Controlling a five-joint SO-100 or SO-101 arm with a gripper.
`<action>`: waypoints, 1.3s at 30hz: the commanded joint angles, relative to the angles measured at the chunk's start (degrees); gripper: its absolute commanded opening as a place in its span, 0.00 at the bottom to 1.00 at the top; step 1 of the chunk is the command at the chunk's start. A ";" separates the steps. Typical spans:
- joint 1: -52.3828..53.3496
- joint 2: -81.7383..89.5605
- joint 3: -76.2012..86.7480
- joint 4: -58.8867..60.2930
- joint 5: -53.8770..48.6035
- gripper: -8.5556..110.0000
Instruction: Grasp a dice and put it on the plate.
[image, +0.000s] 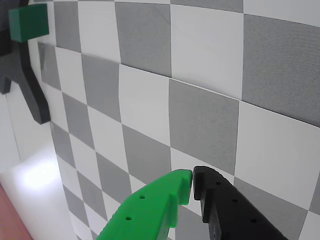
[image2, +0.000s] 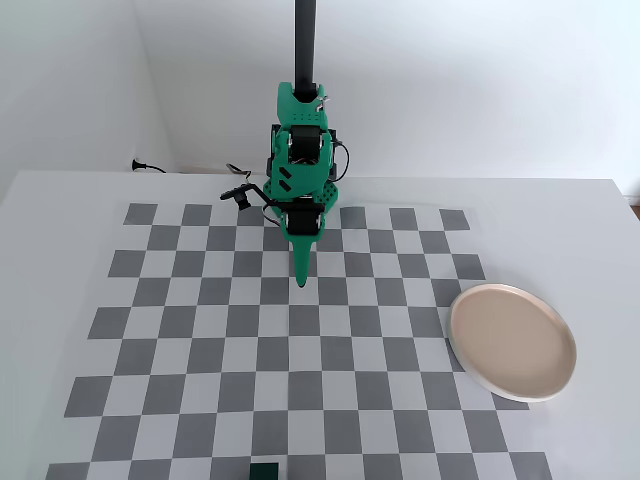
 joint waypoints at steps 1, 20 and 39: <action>-4.04 0.88 -0.97 0.00 -1.58 0.04; -4.31 0.88 -0.79 -0.79 -1.41 0.04; -6.94 0.88 -0.79 2.37 -42.36 0.04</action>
